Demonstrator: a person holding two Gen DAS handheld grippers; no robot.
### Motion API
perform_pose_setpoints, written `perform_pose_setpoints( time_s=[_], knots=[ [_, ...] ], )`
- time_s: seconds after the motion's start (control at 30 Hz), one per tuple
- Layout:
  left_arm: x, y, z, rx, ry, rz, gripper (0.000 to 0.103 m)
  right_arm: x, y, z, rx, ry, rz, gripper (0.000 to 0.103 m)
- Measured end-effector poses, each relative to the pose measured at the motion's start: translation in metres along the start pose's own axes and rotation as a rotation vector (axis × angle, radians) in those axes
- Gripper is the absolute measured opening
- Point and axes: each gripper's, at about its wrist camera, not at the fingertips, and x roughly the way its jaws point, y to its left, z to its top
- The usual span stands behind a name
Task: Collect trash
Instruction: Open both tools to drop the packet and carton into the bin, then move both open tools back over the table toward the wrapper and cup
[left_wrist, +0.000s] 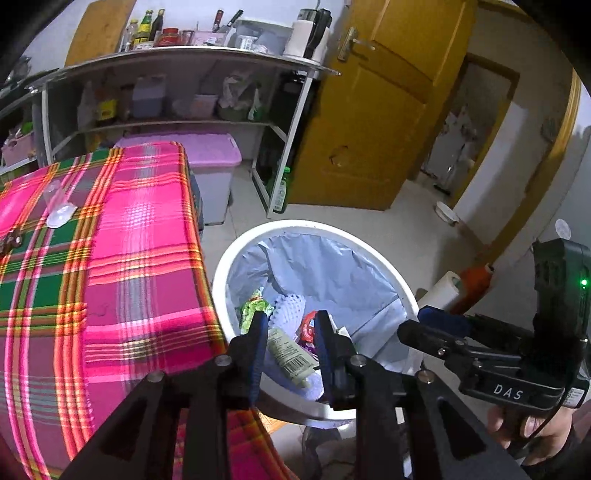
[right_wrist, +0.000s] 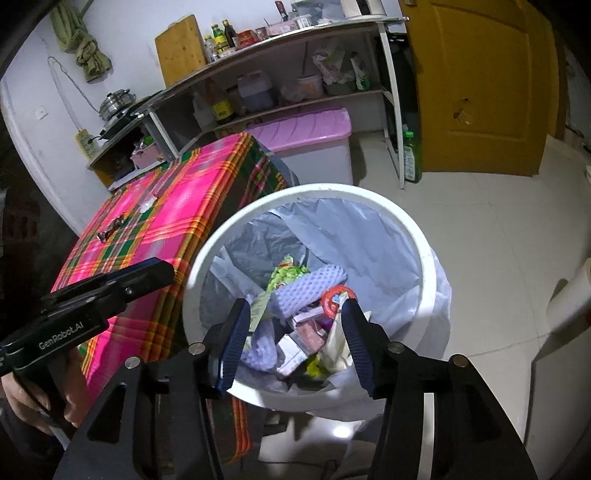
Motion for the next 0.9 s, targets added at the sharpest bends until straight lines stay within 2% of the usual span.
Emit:
perform_pose_setpoints(
  time_s=[0.47,0.9],
  knots=[
    [-0.075,0.014,-0.014,-0.017,-0.117,0.071,0.026,-0.034,0.045,0.004,-0.078,-0.085,0.054,0.052],
    [-0.134,0.04,-0.031,-0.058,-0.204,0.158,0.026,-0.038,0.1,0.007,-0.184,-0.1,0.127,0.052]
  ],
)
